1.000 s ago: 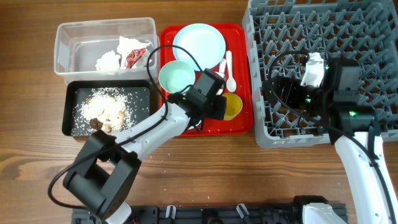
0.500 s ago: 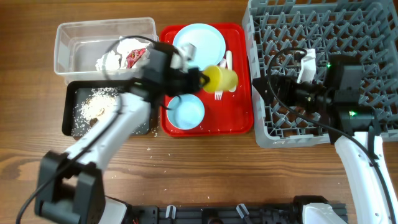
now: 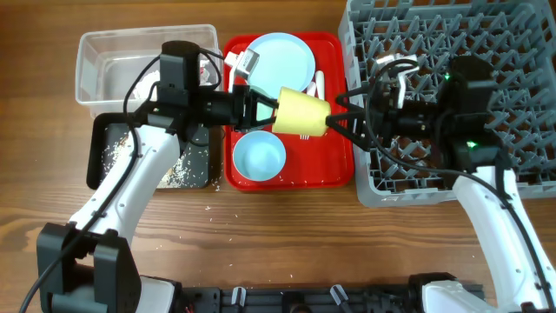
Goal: Sort waste into correct bins and load items into the dishwasher rack
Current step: 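Lift the yellow cup and pass it to the right gripper, then place the yellow cup upside down in the dish rack with the right gripper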
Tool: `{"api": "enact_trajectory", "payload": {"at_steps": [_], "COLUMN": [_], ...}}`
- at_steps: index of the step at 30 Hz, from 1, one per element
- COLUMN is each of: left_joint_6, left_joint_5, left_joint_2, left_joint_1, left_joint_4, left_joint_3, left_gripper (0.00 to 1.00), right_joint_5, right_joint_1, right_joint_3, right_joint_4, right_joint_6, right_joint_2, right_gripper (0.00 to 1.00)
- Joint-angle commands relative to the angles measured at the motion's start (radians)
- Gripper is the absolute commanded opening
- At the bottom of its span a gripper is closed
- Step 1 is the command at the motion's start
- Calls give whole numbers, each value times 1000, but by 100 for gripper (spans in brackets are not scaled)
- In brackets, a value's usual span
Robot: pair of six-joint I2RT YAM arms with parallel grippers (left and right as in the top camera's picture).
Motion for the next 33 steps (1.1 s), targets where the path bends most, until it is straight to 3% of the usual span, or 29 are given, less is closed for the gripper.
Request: {"api": "enact_trajectory", "payload": {"at_steps": [1,5,8,14,19,24,26,31,33], "left_joint_6": [-3,-3,-3,-3,-3,-3,-2,-2,-2], "left_joint_5": [46,45,45,30,23,23,23,23,18], "left_joint_2": [-10,-10,-10,-10,-10,-10,-10,-10,-10], "left_joint_1": [-7,-7,-7,-7,-7,-7,-7,-7,-7], "left_joint_4": [3,3,3,3,3,3,3,3,3], "left_joint_3": [6,6,6,6,6,6,6,6,6], "left_gripper": [4,4,4,4,4,4,6,23,23], "right_joint_5": [-81,-81,-79,-65,-65,-61,-57,-32,-32], "right_joint_1": [39,77,100,129,140,140,140,112,76], "right_joint_3": [16,16,16,16,16,16,16,16,16], "right_joint_4": [32,36,74,82,82,82,83,82,68], "right_joint_6": [1,13,39,54,54,53,53,74,79], "right_joint_2": [31,40,40,41,41,41,40,37,29], "right_gripper": [99,90,77,76,81,56,53,41,41]}}
